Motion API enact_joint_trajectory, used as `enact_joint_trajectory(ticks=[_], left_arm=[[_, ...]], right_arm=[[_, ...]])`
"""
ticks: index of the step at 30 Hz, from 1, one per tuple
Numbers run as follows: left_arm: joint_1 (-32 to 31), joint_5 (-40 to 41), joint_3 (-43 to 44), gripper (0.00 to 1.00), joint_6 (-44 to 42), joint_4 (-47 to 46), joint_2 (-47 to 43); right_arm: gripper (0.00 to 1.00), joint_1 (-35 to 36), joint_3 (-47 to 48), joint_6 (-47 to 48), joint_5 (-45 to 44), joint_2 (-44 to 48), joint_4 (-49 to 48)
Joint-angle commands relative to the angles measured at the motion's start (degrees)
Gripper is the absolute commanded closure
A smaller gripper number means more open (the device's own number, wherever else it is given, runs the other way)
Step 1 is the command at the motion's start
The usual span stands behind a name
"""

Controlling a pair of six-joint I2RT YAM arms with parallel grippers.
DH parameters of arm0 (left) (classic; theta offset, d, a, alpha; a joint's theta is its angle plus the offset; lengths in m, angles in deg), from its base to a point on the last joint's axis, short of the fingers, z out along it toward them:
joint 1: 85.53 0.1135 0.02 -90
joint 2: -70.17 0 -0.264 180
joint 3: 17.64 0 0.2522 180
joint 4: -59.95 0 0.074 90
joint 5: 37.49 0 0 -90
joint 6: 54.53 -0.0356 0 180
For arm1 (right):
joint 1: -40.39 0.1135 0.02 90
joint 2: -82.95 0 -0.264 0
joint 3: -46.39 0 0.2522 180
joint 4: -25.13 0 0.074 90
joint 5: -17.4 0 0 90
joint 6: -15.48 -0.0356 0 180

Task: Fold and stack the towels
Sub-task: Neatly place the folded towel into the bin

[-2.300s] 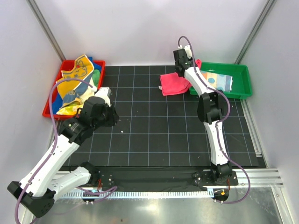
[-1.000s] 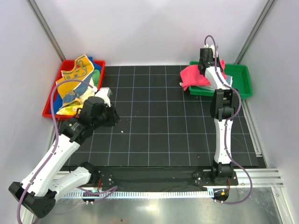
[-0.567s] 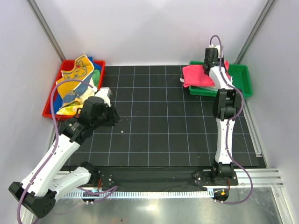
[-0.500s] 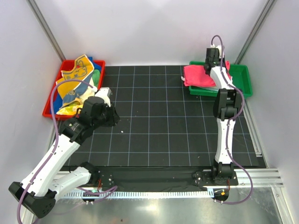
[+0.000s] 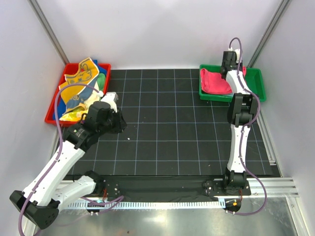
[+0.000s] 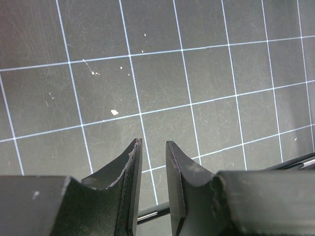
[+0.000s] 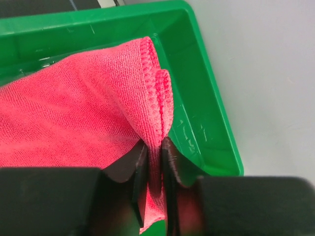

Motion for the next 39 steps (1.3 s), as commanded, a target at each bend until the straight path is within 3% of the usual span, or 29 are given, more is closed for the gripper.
enact_joint_trajectory(ticks=[1,11,14,18,22,26,39], left_arm=[[0.40,-1.05,-0.20,0.70,-1.15,-1.77,0.07],[0.32,-1.22,-0.29,0.70,-1.23,-1.69,0.34],[0.40,-1.22,-0.38,0.70,-1.15,-1.77,0.34],[0.49,-1.13,-0.29,0.70,-1.23,-1.69,0.42],[0.58,-1.31,-0.12,0.70,-1.14,-1.77,0.42],[1.45,-2.89,-0.11,0.70,-1.06,-2.30,0.78],[2.42,-2.98,-0.11,0.70,-0.71,-2.48,0.95]], right_arm=[[0.77,-0.18,2.14,-1.86,0.32,-1.02,0.82],[0.45,-2.20,5.82,-5.99,-0.55,-1.90,5.04],[0.42,-2.38,7.41,-7.49,-0.47,-1.38,6.88],[0.43,-2.29,8.82,-10.48,3.39,0.82,9.78],[0.51,-2.29,7.07,-14.60,8.66,3.28,10.84],[0.53,-2.47,4.08,-19.43,12.35,3.81,11.28],[0.58,-3.79,-13.15,-30.87,19.31,7.85,5.57]])
